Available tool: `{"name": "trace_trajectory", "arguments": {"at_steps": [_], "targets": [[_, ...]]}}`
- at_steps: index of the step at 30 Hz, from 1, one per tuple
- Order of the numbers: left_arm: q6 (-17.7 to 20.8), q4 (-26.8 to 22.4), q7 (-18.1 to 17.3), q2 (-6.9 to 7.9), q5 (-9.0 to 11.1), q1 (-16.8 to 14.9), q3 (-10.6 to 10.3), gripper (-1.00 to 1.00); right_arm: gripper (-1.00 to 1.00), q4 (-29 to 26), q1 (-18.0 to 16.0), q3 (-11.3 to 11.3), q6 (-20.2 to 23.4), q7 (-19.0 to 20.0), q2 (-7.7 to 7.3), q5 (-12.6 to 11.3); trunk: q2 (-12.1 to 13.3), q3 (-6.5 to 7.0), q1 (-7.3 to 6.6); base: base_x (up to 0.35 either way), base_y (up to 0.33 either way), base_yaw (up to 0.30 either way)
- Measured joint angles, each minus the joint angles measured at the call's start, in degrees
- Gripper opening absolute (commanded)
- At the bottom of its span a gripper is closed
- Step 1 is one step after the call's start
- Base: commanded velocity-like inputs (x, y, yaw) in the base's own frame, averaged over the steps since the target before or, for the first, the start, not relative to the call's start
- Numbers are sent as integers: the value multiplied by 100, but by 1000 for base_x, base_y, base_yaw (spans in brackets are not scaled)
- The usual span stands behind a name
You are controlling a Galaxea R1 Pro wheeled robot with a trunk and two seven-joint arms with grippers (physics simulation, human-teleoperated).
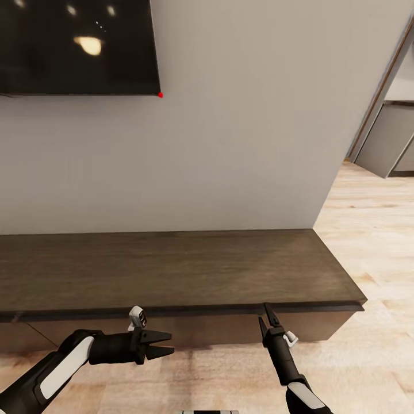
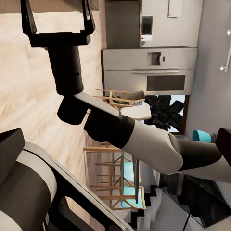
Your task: Place each of the two pumpkins and all three candles from the living room inside a cabinet in the living room (use any cabinet), then make sure every cabinet is closed, and position the cauldron so it is next to a table in the living room.
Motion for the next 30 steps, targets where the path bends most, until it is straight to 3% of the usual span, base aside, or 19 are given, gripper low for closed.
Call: {"name": "trace_trajectory", "arguments": {"at_steps": [24,25,30], "targets": [[0,1,-2,6,7,0,0,100,100,-7,1,0,-5,14,0,-7,0,0,1,8,-2,0],[0,1,-2,4,7,0,0,100,-100,-8,1,1,-4,13,0,-9,0,0,1,0,0,0],[0,5,-2,0,3,0,1,100,-100,-10,3,-2,-4,12,0,-8,0,0,1,0,0,0]]}}
